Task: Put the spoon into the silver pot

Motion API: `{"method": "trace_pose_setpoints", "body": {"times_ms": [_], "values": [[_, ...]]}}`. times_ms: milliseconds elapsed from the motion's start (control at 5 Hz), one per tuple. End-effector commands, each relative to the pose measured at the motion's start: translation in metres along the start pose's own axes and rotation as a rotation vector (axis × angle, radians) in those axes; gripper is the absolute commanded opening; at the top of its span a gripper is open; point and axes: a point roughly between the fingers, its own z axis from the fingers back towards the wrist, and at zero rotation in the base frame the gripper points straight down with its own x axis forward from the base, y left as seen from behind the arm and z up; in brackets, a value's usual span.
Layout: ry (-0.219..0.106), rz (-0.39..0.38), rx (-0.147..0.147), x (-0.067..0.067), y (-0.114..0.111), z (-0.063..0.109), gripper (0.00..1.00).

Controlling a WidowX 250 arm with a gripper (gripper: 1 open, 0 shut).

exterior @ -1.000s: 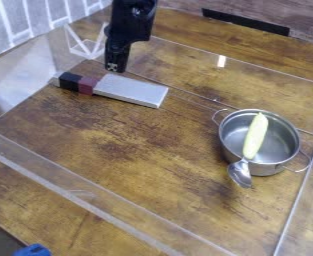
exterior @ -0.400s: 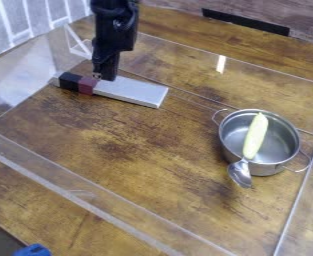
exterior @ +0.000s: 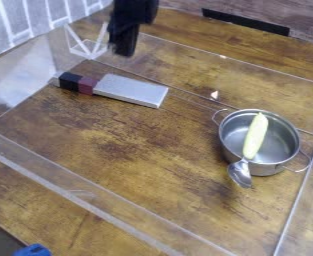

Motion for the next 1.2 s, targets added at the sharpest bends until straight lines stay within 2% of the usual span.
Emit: {"method": "trace_pose_setpoints", "body": {"times_ms": [0,200,400,800,1000], "values": [[-0.053,-0.062,0.088,0.007,0.009,0.027,0.00],[-0.080,-0.082,0.090,-0.003,0.014,0.021,1.00],[-0.104,-0.115,0.093,-0.014,0.020,0.017,1.00],[-0.140,-0.040,0.080,-0.018,0.026,-0.017,1.00],[-0.165,-0.057,0.077,-0.019,0.014,-0.024,1.00]]}}
